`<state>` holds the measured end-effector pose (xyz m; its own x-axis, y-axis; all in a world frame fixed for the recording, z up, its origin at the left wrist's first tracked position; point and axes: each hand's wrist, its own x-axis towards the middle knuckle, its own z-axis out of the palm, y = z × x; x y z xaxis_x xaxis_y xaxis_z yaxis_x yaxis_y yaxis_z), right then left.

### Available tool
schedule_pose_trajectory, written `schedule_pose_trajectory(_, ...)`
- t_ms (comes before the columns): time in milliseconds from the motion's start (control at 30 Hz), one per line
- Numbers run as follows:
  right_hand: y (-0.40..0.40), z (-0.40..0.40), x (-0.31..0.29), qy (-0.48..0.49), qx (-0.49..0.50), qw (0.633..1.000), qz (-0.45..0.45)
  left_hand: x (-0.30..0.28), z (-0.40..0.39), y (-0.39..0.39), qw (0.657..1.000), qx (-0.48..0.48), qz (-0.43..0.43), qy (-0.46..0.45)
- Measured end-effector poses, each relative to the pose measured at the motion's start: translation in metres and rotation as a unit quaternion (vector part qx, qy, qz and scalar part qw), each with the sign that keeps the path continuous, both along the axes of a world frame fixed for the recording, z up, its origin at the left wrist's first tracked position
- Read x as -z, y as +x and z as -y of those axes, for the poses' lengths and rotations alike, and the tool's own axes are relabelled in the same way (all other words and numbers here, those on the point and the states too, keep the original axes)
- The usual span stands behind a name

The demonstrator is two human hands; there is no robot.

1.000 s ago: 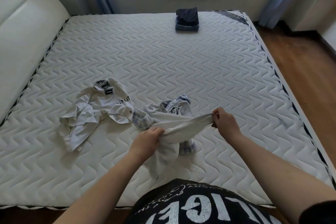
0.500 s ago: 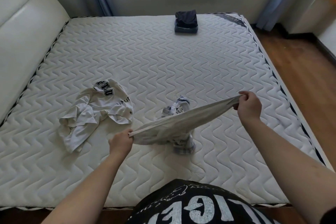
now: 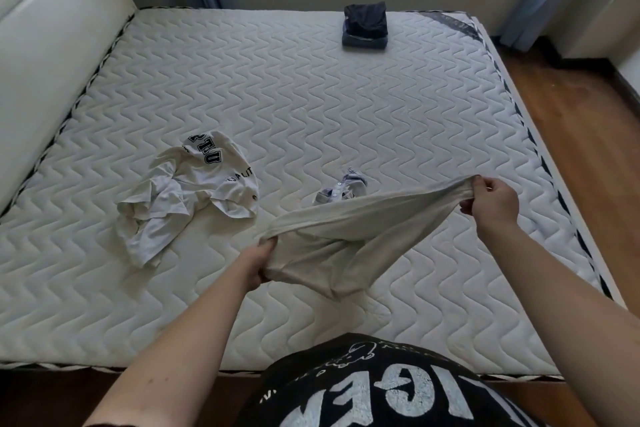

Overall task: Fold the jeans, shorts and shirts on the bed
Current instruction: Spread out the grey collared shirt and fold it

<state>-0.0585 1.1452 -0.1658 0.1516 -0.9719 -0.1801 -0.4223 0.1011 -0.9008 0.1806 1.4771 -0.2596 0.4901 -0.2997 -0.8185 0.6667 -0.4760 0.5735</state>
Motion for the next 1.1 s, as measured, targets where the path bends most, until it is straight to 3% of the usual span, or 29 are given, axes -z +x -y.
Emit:
schedule_pose_trajectory(167,-0.008,0.001,-0.002,0.021,-0.012,0.999,0.042,0.011,-0.024,0.008,0.962,0.270,0.019,0.042)
schedule_pose_trajectory(267,-0.015,0.002,-0.002,0.003,-0.027,0.999,0.034,0.020,-0.037,0.010,0.888,0.422,0.121,0.141)
schedule_pose_trajectory(400,-0.028,0.004,0.006,-0.023,-0.035,0.999,-0.032,0.034,-0.049,0.012,0.789,0.476,0.253,0.293)
schedule_pose_trajectory(433,-0.032,0.004,0.010,-0.034,-0.037,0.997,-0.059,0.036,-0.052,0.014,0.779,0.469,0.267,0.319)
schedule_pose_trajectory(500,-0.042,0.004,0.020,-0.057,-0.036,0.992,-0.110,0.039,-0.056,0.015,0.806,0.409,0.281,0.322)
schedule_pose_trajectory(600,-0.058,0.004,0.037,-0.066,-0.021,0.979,-0.193,0.041,-0.055,0.013,0.947,0.159,0.186,0.206)
schedule_pose_trajectory(667,-0.068,0.005,0.048,-0.035,0.011,0.975,-0.220,0.039,-0.049,0.013,0.985,0.017,0.120,0.119)
schedule_pose_trajectory(867,-0.090,0.006,0.064,0.014,0.137,0.967,-0.212,0.011,-0.017,0.028,0.985,0.020,0.165,0.043)
schedule_pose_trajectory(967,-0.095,0.016,0.059,0.019,0.203,0.967,-0.155,-0.014,0.018,0.040,0.981,0.036,0.191,0.002)
schedule_pose_trajectory(1100,-0.092,0.047,0.042,0.026,0.220,0.970,-0.100,-0.055,0.081,0.053,0.968,0.072,0.242,-0.016)
